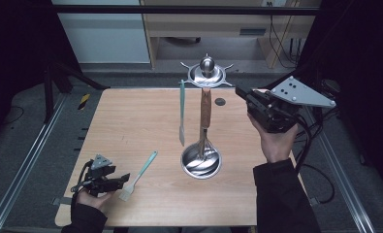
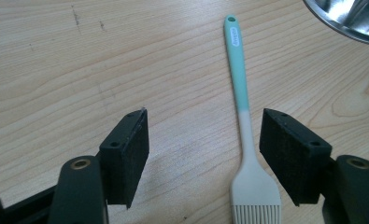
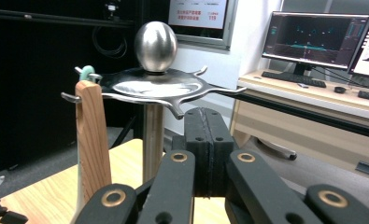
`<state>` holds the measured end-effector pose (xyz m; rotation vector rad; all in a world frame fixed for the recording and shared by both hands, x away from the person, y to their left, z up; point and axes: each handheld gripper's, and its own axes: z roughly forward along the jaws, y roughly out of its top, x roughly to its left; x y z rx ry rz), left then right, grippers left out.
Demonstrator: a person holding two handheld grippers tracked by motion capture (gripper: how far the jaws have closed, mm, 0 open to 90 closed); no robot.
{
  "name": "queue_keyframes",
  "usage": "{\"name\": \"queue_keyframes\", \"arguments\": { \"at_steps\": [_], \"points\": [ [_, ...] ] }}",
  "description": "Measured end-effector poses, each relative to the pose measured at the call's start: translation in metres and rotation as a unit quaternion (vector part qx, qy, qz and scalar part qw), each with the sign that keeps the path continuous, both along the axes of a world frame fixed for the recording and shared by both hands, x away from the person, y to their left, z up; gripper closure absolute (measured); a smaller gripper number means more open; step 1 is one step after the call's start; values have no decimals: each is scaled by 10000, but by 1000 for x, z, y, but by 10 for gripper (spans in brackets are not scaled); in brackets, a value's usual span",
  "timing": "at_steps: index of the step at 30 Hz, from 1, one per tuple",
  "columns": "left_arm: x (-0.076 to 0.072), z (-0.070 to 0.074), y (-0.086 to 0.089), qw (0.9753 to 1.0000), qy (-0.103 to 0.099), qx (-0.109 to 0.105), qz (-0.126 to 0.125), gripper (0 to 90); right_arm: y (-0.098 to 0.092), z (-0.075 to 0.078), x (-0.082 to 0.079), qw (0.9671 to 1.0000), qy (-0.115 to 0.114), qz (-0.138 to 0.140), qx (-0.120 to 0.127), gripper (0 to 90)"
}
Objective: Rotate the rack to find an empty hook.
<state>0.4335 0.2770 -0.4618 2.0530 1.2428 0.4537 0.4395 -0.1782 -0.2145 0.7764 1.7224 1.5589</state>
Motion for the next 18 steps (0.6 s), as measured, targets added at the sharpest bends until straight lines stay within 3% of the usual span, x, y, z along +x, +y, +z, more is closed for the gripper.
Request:
{"name": "queue_keyframes", "arguments": {
  "at_steps": [18],
  "points": [
    [0, 0, 0, 10000, -8, 13, 10, 324, 20, -2, -12, 9990, -96, 423, -124, 900]
  ]
}}
